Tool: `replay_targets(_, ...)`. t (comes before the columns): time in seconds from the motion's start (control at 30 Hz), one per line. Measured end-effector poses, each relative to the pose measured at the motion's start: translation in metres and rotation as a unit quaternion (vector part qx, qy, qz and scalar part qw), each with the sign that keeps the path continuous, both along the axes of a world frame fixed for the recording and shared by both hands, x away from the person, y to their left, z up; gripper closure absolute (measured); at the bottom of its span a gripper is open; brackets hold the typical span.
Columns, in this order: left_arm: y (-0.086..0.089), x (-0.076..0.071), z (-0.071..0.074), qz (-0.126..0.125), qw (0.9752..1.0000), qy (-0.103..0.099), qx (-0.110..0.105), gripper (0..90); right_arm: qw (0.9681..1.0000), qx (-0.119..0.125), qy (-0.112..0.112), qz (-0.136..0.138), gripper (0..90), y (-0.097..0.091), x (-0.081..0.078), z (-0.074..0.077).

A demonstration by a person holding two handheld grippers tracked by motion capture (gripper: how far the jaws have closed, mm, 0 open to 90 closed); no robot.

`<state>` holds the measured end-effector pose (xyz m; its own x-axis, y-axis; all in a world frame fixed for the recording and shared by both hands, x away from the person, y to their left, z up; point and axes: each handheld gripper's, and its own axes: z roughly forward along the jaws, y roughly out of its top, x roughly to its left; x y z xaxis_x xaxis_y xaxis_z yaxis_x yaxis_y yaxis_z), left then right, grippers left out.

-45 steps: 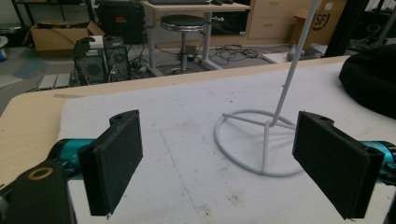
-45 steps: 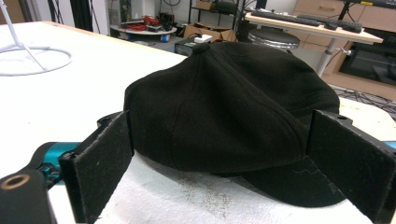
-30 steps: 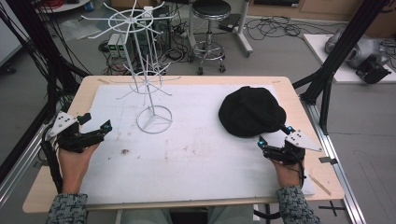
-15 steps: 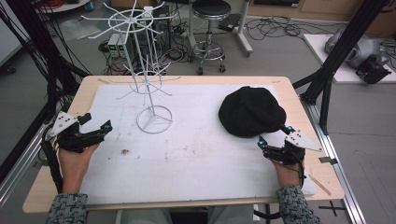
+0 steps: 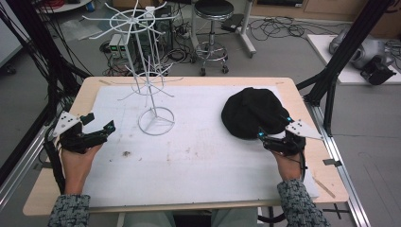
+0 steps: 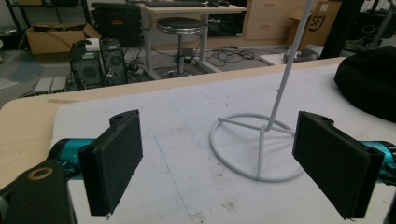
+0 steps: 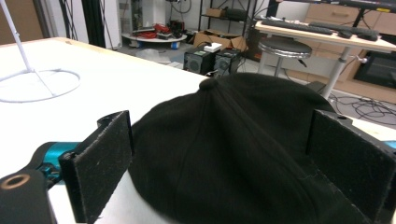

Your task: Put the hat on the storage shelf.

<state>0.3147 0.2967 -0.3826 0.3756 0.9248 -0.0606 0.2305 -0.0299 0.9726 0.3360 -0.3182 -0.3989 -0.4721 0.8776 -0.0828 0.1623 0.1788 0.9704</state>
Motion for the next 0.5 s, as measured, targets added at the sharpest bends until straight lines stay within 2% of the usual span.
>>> replay_targets(0.4, -0.001, 0.001, 0.0, -0.003, 1.0, 0.001, -0.002, 16.3, 0.9996, -0.002, 0.026, 0.013, 6.7, 0.019, 0.05, 0.01)
replay_targets(0.5, -0.001, 0.001, -0.001, -0.003, 1.0, 0.001, -0.001, 16.2, 0.9998, -0.006, 0.014, 0.014, 10.8, 0.026, 0.057, 0.012)
